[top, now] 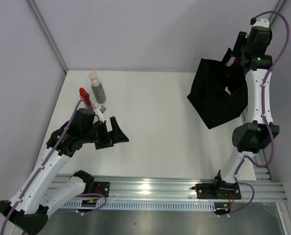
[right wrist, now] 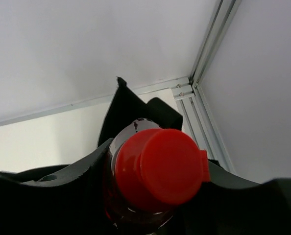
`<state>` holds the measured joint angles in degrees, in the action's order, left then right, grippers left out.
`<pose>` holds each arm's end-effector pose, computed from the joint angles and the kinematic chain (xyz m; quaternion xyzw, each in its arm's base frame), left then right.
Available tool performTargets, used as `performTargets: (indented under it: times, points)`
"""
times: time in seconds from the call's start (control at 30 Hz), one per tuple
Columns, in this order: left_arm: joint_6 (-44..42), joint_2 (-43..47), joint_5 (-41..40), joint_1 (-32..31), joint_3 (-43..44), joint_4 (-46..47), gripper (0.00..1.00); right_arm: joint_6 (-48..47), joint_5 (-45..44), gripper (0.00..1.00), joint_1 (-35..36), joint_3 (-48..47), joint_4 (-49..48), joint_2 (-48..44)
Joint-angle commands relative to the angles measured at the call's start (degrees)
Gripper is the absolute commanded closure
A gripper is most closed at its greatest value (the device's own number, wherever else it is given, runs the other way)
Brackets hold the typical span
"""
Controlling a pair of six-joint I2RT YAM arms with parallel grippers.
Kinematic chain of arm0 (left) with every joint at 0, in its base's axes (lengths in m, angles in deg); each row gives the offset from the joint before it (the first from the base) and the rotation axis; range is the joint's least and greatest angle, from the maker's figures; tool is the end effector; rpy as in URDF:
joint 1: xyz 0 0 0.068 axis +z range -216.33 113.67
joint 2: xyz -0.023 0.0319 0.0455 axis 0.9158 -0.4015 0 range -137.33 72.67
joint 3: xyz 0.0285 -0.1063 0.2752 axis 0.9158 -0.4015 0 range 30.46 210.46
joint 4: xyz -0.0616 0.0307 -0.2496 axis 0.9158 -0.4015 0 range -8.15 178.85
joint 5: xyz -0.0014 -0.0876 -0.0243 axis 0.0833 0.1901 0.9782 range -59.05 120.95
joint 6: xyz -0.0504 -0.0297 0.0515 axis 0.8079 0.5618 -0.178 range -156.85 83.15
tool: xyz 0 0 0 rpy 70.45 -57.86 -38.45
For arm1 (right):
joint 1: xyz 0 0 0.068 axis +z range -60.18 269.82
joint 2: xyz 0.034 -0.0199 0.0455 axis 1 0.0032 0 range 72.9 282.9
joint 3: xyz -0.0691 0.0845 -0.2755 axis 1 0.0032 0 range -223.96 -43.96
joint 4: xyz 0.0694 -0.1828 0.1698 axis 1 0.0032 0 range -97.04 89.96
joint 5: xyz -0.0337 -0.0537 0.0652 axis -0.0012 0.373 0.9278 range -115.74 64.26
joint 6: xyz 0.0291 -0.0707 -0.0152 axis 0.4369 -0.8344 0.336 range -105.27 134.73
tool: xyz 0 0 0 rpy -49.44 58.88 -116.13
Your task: Place the personal care products into the canvas bag
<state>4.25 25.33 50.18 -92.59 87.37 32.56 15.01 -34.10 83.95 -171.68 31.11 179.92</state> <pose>0.1224 -0.0849 0.3253 -0.0573 0.9168 -0.3308 0.2164 0.4400 -0.0549 0.4890 0.0861 0.8005 -0.0875 0.5866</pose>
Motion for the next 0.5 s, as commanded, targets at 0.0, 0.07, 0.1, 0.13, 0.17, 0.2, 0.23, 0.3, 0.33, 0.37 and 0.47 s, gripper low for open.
performTargets:
  times: [0.0, 0.07, 0.1, 0.13, 0.17, 0.2, 0.23, 0.3, 0.33, 0.37, 0.47]
  points:
    - [2.31, -0.13, -0.68, -0.28, 0.58, 0.39, 0.01, -2.12, 1.24, 1.00, -0.99, 2.02, -13.18, -0.24]
    - [2.40, -0.66, -1.03, -0.28, 0.84, 0.31, 0.01, -2.82, 2.03, 1.00, -1.07, 6.33, -17.31, -0.15]
    - [2.40, -0.92, -1.20, -0.19, 1.36, 0.13, 0.01, -2.82, 2.12, 1.00, -1.07, 7.65, -18.80, -0.06]
    - [2.40, -1.44, -1.64, -0.19, 1.80, -0.30, 0.01, -3.00, 2.29, 1.00, -1.07, 10.10, -21.60, 0.03]
    - [2.49, -1.80, -1.73, -0.28, 1.89, -0.40, 0.01, -3.35, 2.73, 1.00, -1.07, 11.17, -22.76, 0.12]
    - [2.49, -2.06, -1.82, -0.19, 2.59, -0.40, 0.01, -3.52, 3.61, 1.00, -1.07, 11.96, -23.55, 0.55]
    - [2.58, -2.41, -1.91, -0.28, 2.68, -0.22, 0.01, -3.61, 4.31, 1.00, -1.07, 12.67, -24.87, 0.82]
    - [2.93, -3.12, -2.08, -0.19, 2.86, 0.13, 0.01, -3.53, 6.32, 1.00, -1.07, 14.60, -25.84, 1.69]
    - [3.02, -3.38, -2.08, -0.28, 3.12, 0.39, 0.01, -3.53, 7.21, 1.00, -1.07, 15.30, -26.89, 1.87]
    - [3.11, -3.90, -2.35, -0.19, 3.21, 0.83, 0.01, -3.61, 7.65, 1.00, -1.07, 17.83, -28.12, 1.87]
    - [3.46, -5.22, -2.52, -0.19, 3.74, 1.71, 0.00, -3.18, 7.66, 1.00, -0.99, 22.68, -33.66, 0.82]
